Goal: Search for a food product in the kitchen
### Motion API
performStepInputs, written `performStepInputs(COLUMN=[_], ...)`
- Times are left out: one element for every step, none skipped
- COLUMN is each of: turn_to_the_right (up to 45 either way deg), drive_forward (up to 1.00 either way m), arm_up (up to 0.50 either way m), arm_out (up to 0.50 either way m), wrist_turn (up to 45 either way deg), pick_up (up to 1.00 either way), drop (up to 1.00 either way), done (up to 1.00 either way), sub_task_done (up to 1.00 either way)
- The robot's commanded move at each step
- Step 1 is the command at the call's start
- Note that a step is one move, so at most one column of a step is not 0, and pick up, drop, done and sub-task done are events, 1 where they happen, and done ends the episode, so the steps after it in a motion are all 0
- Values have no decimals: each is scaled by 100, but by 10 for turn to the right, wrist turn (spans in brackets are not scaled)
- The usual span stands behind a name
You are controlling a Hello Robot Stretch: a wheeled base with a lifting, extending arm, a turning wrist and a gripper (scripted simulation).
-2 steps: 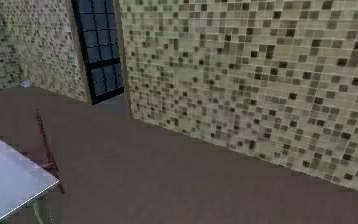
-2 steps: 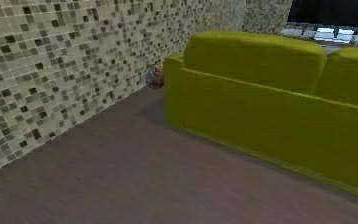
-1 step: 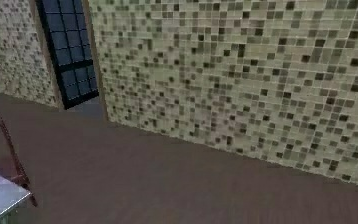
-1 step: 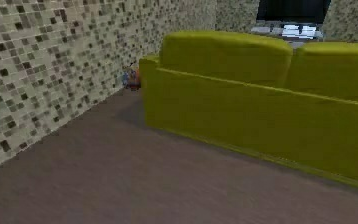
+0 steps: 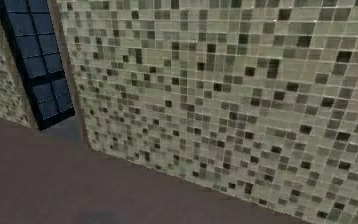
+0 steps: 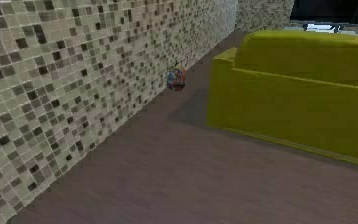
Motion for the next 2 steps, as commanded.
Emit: performStepInputs(turn_to_the_right=[-420,0], drive_forward=[0,100], arm_up=[0,0], arm_out=[0,0], wrist_turn=[0,0], pick_up=[0,0], drop=[0,0], done=[0,0], sub_task_done=[0,0])
